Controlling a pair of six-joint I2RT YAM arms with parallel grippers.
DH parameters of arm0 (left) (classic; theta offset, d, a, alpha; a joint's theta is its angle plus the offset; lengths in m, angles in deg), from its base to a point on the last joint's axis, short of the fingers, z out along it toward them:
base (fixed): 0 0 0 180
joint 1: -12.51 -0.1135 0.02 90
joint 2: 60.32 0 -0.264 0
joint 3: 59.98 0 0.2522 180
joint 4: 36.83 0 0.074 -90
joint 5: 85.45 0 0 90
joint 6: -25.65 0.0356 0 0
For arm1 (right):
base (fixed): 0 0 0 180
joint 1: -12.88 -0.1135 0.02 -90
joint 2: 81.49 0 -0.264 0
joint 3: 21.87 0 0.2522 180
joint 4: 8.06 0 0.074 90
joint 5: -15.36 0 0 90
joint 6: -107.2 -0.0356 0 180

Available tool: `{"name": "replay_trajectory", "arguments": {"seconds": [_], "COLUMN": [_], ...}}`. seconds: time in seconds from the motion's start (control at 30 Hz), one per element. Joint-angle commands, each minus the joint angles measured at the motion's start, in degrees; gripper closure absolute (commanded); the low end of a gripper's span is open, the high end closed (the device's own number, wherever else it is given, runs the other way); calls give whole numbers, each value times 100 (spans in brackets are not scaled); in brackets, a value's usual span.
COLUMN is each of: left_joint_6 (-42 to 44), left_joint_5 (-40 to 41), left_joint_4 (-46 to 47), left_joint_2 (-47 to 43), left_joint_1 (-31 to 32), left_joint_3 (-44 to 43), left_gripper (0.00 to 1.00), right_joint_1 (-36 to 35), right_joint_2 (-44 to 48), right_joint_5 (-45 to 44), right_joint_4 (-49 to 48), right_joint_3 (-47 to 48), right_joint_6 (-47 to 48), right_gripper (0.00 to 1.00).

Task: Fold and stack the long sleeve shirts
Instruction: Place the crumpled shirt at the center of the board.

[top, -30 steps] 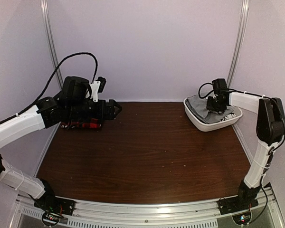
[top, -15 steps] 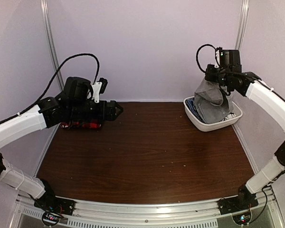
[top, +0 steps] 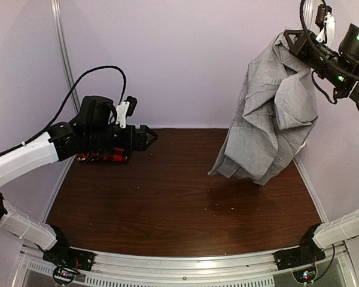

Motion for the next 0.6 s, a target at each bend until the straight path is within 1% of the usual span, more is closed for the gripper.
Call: {"name": "replay_trajectory", "arguments": {"seconds": [0.0,0.13,0.2,0.27,0.4,0.53,0.57], "left_joint_6": [118,111,87,39,-18,-39,-45], "left_joint_5": [-348,-350,-363,-363,-395,-550,-614], "left_joint_4": [425,428,430,445,551,815,912], "left_joint_2": [-51,-18,12,47,119,304,383], "left_joint_1": [-42,-42,-42,-42,-42,-42,-42], "left_joint_3": [-116,-107,-90,-59,79,384,489], "left_gripper": [2,2,2,2,2,2,2], "right_joint_1": [-131,-135,-128,-130,-64,-21,-16], "right_joint_2": [53,-180,-488,-930,-1975,-3289,-3468], "right_joint_5": [740,1022,1585,2110,2824,3458,3529], "right_joint_4": [-165,-148,-162,-126,-356,-418,-463], "right_joint_3": [467,501,400,311,-125,-104,-107], "right_joint_6": [-239,-321,-451,-586,-723,-844,-850], "right_gripper": [100,100,100,100,100,100,100]}}
